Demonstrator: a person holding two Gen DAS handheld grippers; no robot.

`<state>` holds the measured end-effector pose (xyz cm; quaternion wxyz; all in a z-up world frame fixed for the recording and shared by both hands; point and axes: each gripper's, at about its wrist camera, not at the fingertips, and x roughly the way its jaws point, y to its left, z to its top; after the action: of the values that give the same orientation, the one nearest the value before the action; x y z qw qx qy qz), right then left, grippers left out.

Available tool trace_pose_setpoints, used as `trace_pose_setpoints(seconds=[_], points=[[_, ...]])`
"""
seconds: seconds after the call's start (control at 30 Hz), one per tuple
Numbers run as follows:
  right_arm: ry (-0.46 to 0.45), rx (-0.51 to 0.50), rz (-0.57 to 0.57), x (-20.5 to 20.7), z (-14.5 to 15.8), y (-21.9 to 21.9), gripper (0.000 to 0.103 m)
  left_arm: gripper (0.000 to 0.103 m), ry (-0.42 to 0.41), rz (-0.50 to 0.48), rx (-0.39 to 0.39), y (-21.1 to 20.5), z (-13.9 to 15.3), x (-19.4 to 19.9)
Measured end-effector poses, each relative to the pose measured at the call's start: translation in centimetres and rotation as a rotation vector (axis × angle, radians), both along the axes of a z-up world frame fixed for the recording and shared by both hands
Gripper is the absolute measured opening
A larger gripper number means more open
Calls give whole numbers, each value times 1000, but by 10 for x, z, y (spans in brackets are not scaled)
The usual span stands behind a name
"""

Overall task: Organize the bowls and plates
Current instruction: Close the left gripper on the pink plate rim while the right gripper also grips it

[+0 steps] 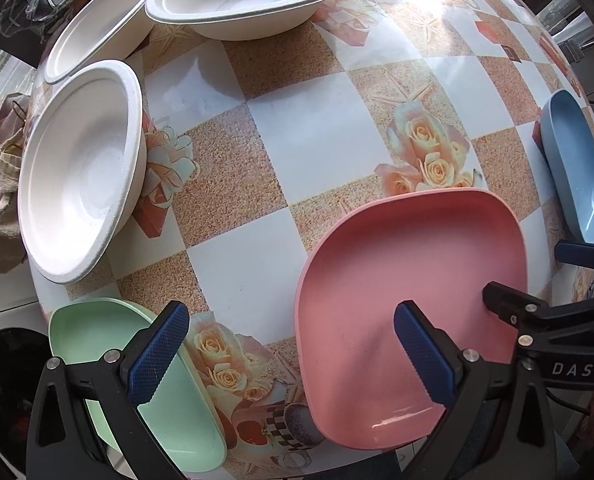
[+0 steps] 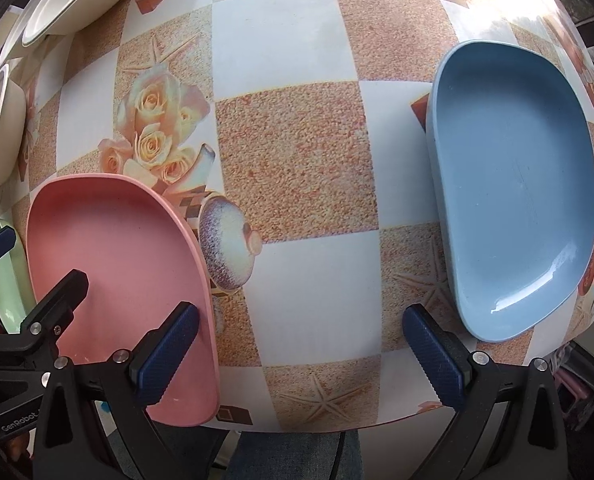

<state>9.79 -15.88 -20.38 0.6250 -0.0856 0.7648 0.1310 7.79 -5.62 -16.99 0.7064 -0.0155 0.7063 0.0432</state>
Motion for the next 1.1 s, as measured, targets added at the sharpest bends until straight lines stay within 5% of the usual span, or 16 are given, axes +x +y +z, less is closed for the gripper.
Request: trace_pose_setpoints(seconds=[0.7,1.1], points=[[-20,-57,-35,30,20,-103,103,103,27,0,-19,-26,-26,11],[-19,-45,-17,28,10,-105,103,103,28,61,-71,-26,-39,14]])
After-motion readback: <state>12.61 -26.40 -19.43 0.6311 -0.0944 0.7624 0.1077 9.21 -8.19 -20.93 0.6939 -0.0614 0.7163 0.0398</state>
